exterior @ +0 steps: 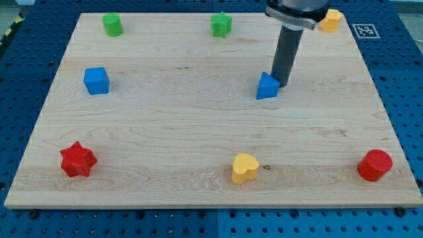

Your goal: Slide the yellow hexagon towards the blue triangle

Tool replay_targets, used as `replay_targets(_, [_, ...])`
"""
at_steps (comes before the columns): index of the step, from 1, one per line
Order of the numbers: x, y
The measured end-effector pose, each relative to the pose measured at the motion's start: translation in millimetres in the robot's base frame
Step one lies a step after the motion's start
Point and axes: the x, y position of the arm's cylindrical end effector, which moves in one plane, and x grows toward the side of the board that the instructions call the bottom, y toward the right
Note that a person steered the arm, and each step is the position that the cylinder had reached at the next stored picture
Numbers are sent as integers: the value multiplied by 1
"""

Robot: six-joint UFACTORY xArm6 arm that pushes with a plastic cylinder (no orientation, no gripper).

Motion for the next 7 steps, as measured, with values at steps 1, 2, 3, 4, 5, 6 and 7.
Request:
replay_targets(1, [8,81])
replay_targets(2, [-1,153])
replay_targets(3, [-38,210])
replay_targets(4, [-63,217])
replay_targets(5, [-147,217])
replay_targets(6, [-204,217])
replay_targets(7, [-204,212])
